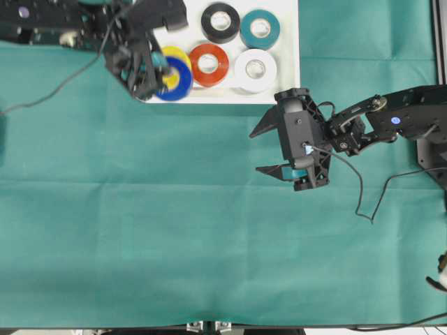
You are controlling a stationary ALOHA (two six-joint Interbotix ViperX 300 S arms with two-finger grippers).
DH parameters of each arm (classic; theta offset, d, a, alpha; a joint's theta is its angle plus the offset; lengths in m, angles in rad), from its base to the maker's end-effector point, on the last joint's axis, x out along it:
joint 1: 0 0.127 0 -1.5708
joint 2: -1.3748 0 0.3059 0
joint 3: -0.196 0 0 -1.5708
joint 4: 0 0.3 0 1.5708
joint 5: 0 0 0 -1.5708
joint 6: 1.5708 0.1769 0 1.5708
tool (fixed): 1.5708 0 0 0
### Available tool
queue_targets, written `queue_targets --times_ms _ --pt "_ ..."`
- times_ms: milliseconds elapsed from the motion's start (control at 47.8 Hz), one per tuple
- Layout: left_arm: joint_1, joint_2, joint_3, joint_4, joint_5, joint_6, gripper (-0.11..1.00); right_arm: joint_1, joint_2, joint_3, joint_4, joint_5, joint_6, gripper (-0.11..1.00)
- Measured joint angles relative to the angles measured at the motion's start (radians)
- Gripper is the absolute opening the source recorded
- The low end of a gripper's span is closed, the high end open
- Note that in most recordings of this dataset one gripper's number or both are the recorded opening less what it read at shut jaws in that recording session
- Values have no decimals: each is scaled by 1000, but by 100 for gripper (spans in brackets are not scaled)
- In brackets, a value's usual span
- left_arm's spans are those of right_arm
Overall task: Put the tape alternately from left to right into the white case.
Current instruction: 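Carry the blue roll with the left gripper into the tray, then release the blue roll and pull the left gripper back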
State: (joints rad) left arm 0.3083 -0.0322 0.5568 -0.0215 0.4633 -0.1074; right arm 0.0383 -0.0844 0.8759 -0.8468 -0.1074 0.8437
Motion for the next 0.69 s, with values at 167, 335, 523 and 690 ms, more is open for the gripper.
queue_targets --times_ms 167,335,523,690 --pt "89 20 -12 0 -64 46 -2 0 0 0 0 0 0 83" --pt "169 69 -32 0 -103 80 -2 0 0 0 2 0 0 83" --pt "222 129 -64 2 -120 126 -2 0 0 0 2 0 -2 83" --pt "230 164 -91 2 -129 155 -2 2 0 0 0 2 0 83"
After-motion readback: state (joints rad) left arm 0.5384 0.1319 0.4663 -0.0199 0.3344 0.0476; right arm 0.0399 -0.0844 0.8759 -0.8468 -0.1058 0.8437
